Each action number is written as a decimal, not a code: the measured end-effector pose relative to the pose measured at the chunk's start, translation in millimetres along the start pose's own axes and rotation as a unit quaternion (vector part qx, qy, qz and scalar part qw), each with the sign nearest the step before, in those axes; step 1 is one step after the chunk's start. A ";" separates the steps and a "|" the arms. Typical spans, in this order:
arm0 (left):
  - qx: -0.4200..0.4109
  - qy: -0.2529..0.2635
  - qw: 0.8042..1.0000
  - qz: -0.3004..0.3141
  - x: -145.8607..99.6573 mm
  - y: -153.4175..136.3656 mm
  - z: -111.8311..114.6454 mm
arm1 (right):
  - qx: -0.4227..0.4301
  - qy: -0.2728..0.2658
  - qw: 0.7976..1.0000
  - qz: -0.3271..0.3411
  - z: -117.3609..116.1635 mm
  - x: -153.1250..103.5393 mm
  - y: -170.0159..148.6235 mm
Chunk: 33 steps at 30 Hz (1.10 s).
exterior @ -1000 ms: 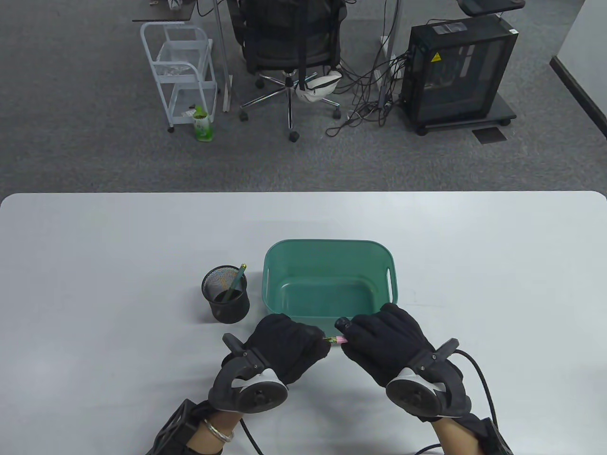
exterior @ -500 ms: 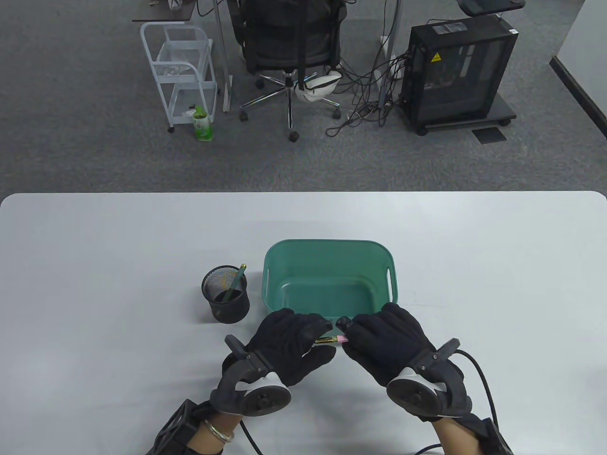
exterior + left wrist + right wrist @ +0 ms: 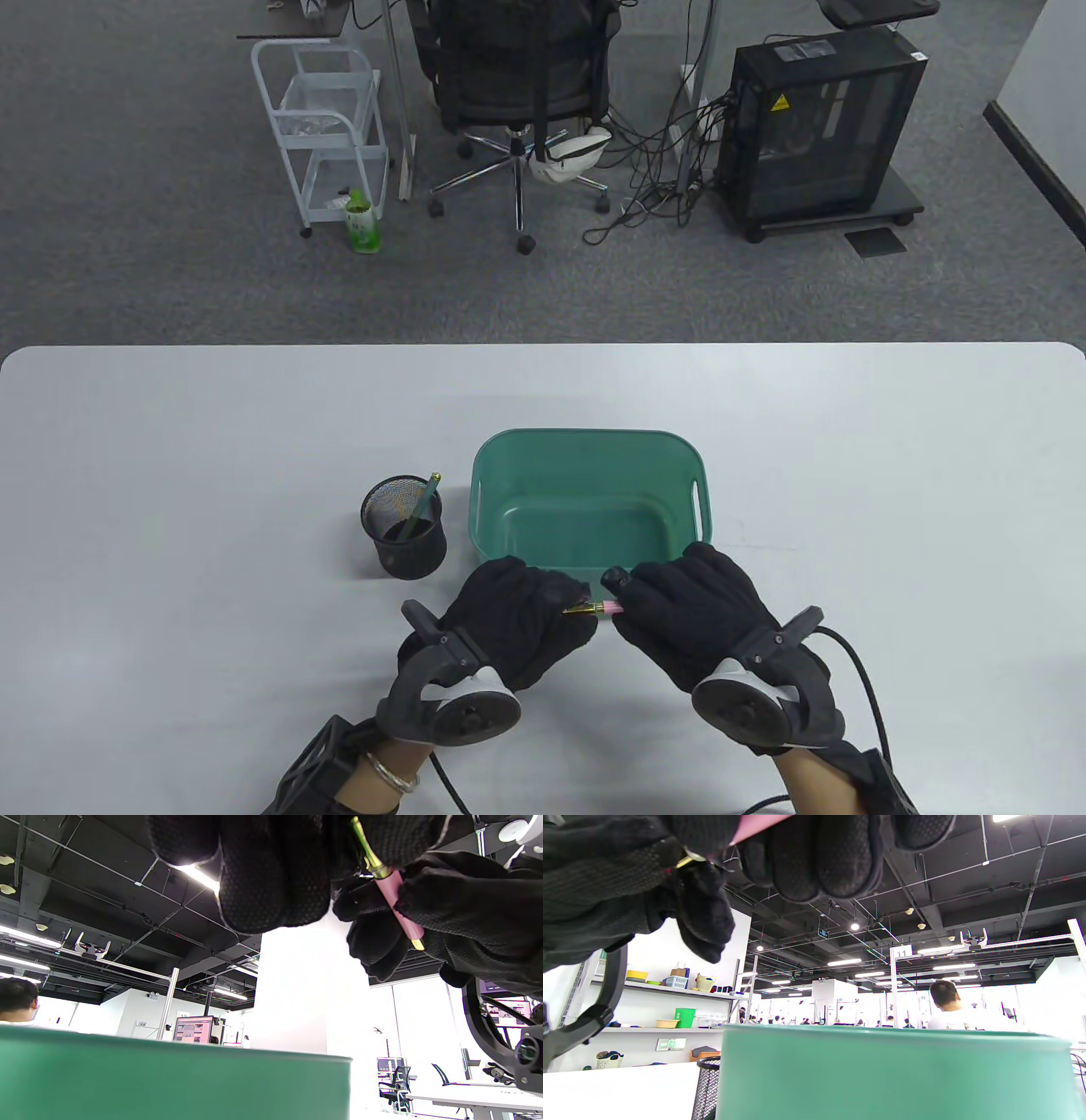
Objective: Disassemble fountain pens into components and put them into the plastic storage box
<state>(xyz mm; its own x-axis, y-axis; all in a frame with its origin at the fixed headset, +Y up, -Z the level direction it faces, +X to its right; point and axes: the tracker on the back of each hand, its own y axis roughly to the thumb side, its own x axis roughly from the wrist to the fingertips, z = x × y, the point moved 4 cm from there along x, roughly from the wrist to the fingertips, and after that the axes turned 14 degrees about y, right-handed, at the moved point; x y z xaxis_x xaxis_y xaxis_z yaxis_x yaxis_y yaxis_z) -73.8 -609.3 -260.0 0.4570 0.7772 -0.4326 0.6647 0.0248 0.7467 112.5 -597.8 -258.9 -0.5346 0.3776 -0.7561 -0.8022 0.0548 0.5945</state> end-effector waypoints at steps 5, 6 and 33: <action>-0.001 0.002 1.000 -0.002 -0.1 -0.9 -0.4 | 0.000 -0.001 1.000 -0.001 0.3 -0.2 -0.5; -0.001 0.002 1.000 -0.002 -0.2 -1.1 -0.5 | 0.000 -0.002 1.000 -0.001 0.4 -0.2 -0.6; -0.010 -0.001 1.000 -0.018 0.3 -9.2 -3.2 | -0.006 -0.007 1.000 -0.018 3.8 -1.8 -8.8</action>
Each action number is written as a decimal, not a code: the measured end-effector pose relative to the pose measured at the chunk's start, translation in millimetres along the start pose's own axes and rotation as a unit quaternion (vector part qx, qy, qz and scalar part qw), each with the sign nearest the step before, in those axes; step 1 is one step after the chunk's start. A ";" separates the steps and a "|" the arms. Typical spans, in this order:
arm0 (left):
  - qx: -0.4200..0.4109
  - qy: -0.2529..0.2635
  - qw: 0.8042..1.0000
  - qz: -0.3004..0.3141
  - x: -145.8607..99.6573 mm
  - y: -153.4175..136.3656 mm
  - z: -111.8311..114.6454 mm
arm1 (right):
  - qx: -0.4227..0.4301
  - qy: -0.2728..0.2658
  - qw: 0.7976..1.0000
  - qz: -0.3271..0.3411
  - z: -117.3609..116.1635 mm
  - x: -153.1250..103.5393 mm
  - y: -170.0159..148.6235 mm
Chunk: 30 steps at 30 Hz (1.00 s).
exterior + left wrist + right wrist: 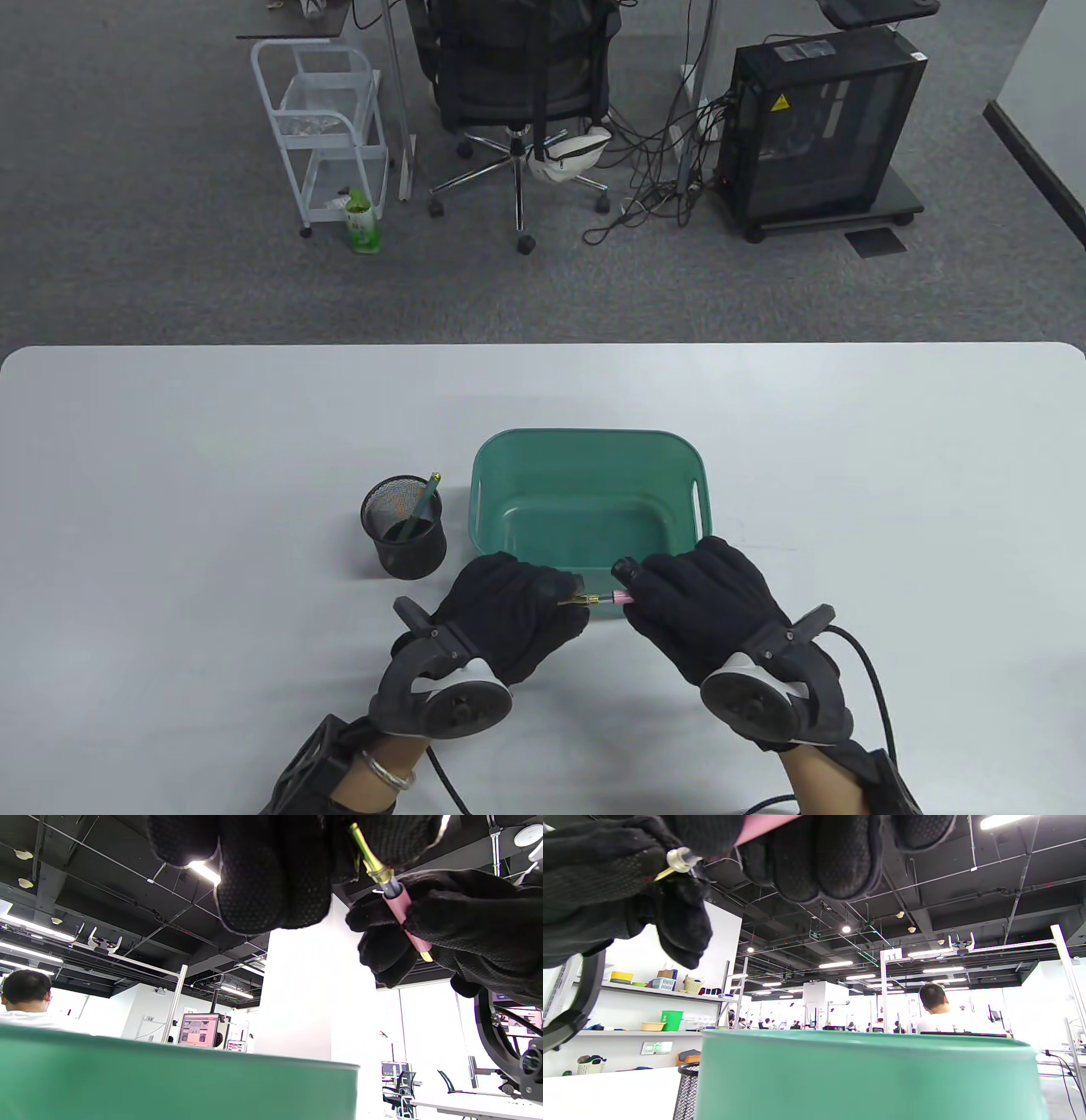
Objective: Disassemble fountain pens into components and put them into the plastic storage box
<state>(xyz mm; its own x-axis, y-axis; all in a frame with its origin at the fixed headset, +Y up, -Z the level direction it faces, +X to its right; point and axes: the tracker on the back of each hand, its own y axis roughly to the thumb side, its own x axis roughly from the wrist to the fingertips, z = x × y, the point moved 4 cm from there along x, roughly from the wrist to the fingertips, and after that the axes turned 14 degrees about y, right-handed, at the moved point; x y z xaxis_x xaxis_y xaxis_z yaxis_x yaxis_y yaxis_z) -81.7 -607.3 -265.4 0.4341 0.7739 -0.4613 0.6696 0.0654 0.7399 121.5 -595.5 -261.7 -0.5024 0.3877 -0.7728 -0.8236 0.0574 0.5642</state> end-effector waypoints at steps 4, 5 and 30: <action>-0.001 0.002 1.000 -0.006 0.1 -2.9 -1.4 | -0.001 -0.002 1.000 -0.004 1.1 -0.3 -2.2; -0.002 0.003 1.000 -0.008 0.1 -3.8 -1.8 | -0.001 -0.003 1.000 -0.006 1.6 -0.4 -3.4; -0.010 0.015 0.999 -0.038 0.4 -16.8 -9.3 | 0.004 -0.024 0.999 -0.045 13.9 -5.3 -27.3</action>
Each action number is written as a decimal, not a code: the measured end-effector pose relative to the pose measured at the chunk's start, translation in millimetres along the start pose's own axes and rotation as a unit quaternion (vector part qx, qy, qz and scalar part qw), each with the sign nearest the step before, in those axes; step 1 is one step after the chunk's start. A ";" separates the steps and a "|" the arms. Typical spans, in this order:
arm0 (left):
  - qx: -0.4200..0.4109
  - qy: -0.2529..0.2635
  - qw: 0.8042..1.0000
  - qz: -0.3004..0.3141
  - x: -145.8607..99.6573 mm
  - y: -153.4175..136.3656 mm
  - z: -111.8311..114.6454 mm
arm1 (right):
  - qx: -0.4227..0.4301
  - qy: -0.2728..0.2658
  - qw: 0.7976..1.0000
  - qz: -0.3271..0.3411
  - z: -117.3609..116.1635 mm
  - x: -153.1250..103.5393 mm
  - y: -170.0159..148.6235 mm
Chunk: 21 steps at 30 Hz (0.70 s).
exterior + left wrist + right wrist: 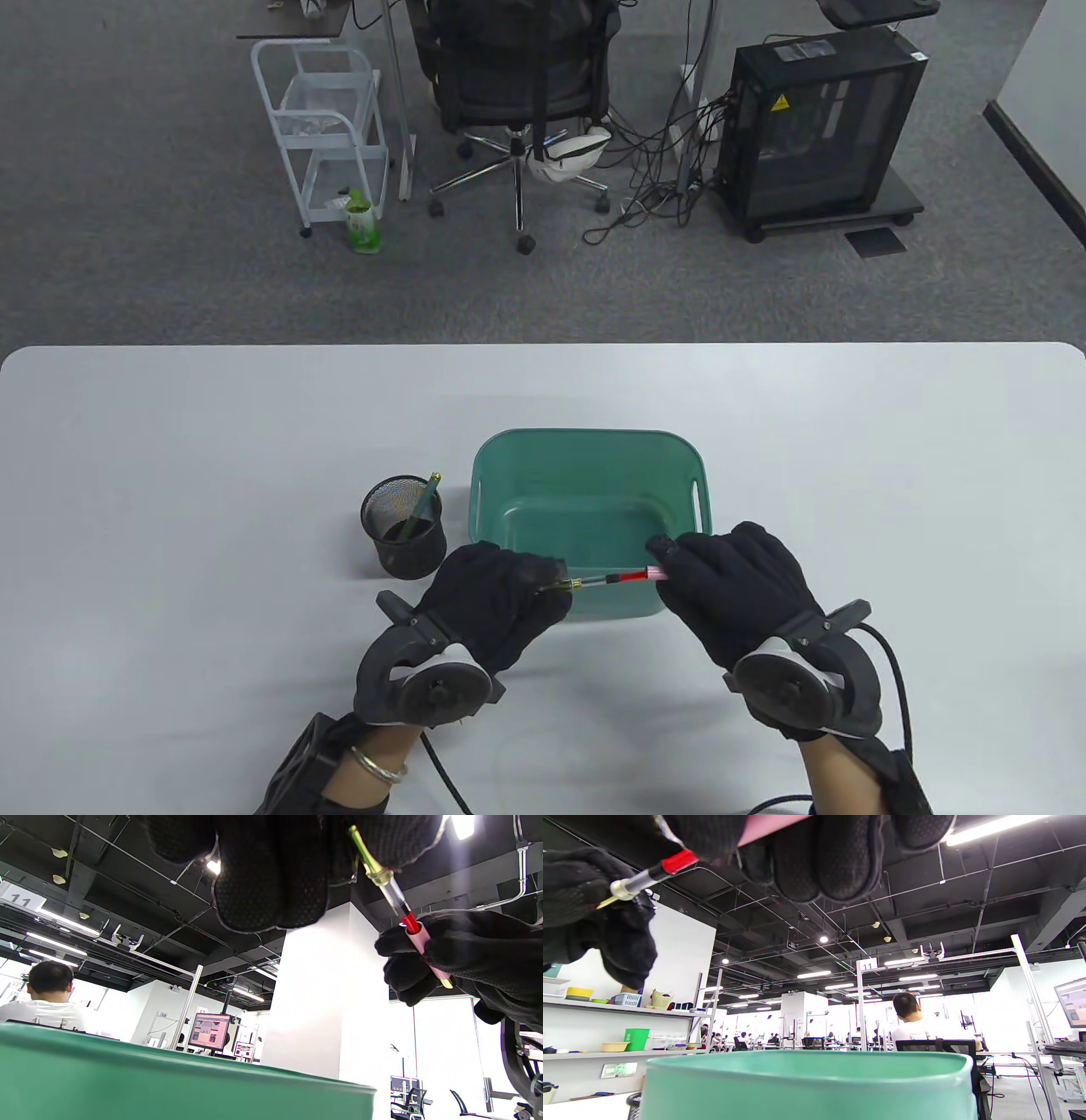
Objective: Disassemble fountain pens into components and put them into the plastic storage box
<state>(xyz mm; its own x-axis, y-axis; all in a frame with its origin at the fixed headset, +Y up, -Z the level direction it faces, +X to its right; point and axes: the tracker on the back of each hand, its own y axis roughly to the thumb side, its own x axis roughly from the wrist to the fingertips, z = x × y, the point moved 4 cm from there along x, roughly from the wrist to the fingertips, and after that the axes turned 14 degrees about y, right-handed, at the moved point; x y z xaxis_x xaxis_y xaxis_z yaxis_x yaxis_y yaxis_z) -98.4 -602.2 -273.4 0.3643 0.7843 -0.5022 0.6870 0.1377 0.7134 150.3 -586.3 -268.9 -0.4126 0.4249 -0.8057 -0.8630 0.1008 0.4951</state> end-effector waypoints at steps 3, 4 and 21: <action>0.011 0.002 1.000 0.004 0.5 -0.8 -1.5 | 0.000 -0.002 1.000 -0.004 1.4 -0.3 -1.9; 0.010 0.002 1.000 0.002 0.6 -1.6 -1.9 | 0.000 -0.003 1.000 -0.005 1.9 -0.5 -2.5; 0.020 -0.015 0.999 -0.022 3.7 -8.9 3.1 | 0.013 -0.026 0.999 -0.015 13.5 -4.8 -10.5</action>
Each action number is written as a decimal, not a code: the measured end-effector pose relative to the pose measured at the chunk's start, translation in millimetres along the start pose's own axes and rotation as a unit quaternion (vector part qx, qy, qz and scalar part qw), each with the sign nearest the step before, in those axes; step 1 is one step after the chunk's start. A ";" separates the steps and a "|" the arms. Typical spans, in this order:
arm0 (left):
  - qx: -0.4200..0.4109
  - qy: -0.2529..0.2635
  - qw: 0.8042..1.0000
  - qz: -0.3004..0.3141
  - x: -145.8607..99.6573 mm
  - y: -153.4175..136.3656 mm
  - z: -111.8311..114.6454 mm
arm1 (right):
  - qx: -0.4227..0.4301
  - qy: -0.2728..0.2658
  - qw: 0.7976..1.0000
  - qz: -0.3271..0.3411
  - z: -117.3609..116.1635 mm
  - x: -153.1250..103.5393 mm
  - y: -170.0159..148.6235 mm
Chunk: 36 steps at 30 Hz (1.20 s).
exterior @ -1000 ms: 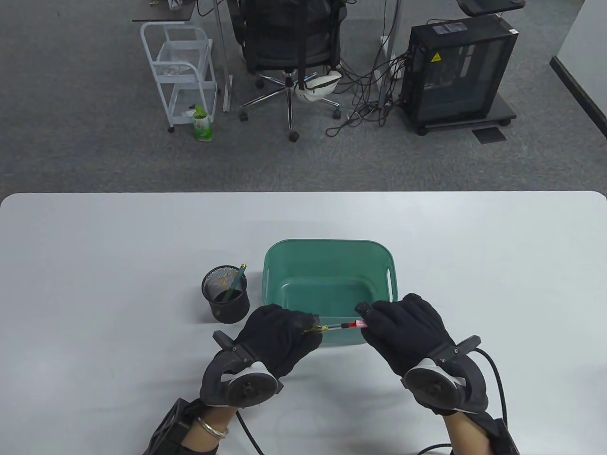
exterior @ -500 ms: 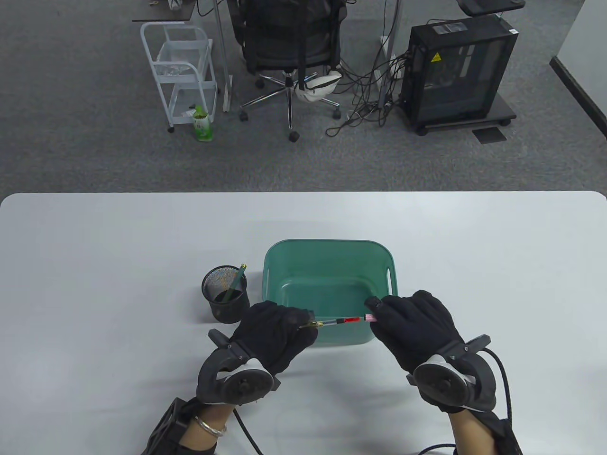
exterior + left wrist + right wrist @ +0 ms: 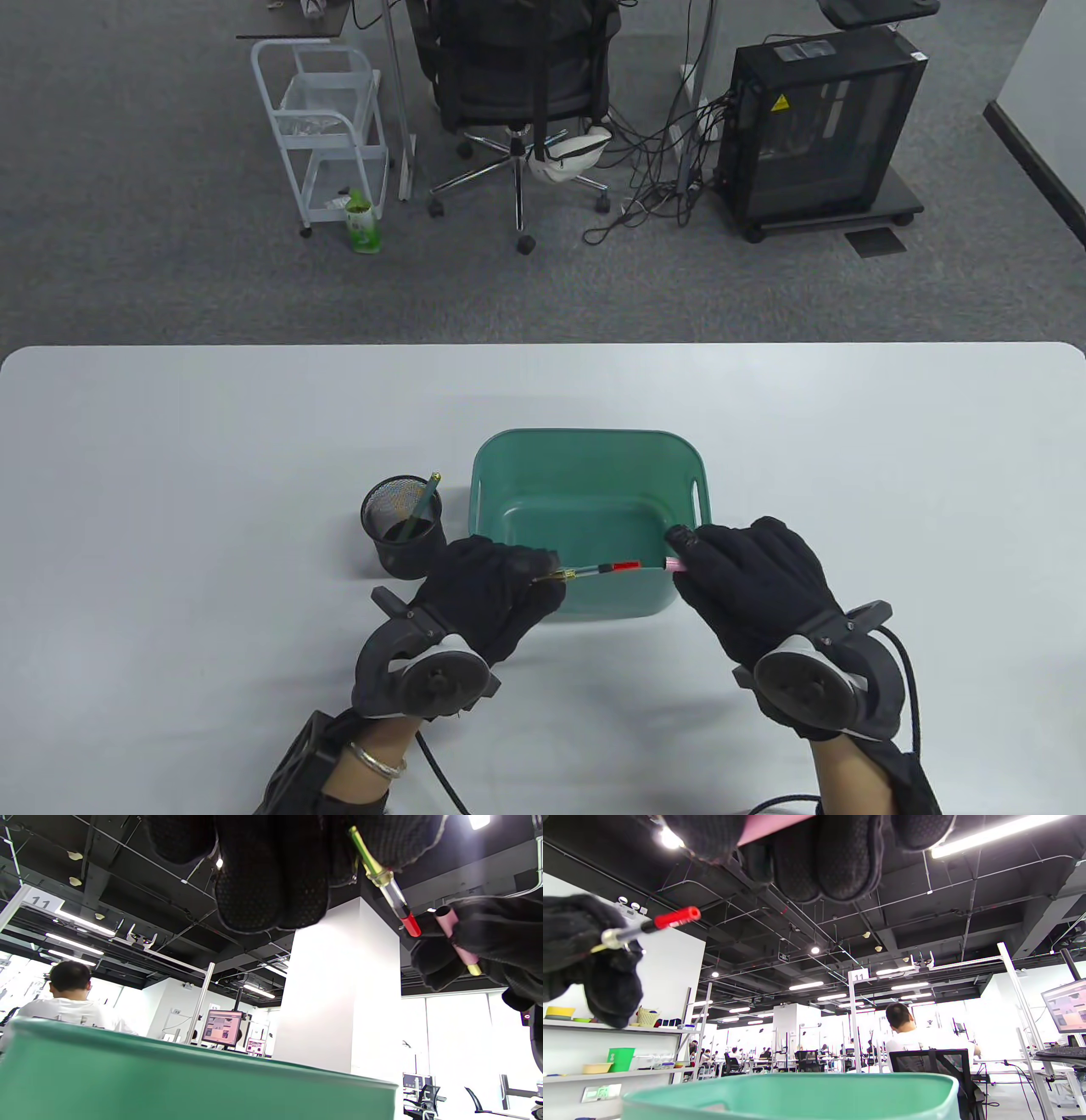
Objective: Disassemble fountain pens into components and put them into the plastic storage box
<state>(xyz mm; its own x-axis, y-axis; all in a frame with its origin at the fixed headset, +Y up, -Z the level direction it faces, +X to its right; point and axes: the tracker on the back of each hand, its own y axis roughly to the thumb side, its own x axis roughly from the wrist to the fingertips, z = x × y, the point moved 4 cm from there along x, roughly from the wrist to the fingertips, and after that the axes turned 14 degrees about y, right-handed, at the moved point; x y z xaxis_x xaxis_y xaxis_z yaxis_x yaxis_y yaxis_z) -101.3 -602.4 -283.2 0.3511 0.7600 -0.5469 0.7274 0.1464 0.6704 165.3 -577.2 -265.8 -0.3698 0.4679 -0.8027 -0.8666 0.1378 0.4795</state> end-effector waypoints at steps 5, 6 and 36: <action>0.014 -0.018 1.000 -0.020 6.2 -3.0 9.8 | 0.008 -0.007 1.000 -0.001 4.2 -1.6 -2.2; 0.017 -0.023 0.999 -0.024 8.3 -3.7 12.9 | 0.009 -0.008 1.000 -0.001 4.6 -1.8 -2.7; 0.075 -0.181 0.969 -0.148 37.2 -41.9 92.7 | 0.025 -0.022 0.999 0.000 13.1 -5.2 -4.9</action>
<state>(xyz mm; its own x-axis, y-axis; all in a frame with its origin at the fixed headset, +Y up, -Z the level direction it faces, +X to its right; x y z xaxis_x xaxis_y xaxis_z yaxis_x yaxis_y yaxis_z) -64.0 -639.0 -378.1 0.2773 0.4222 -0.8630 0.8964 0.2095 0.3906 175.8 -568.9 -259.4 -0.3537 0.5055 -0.7870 -0.8482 0.1812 0.4976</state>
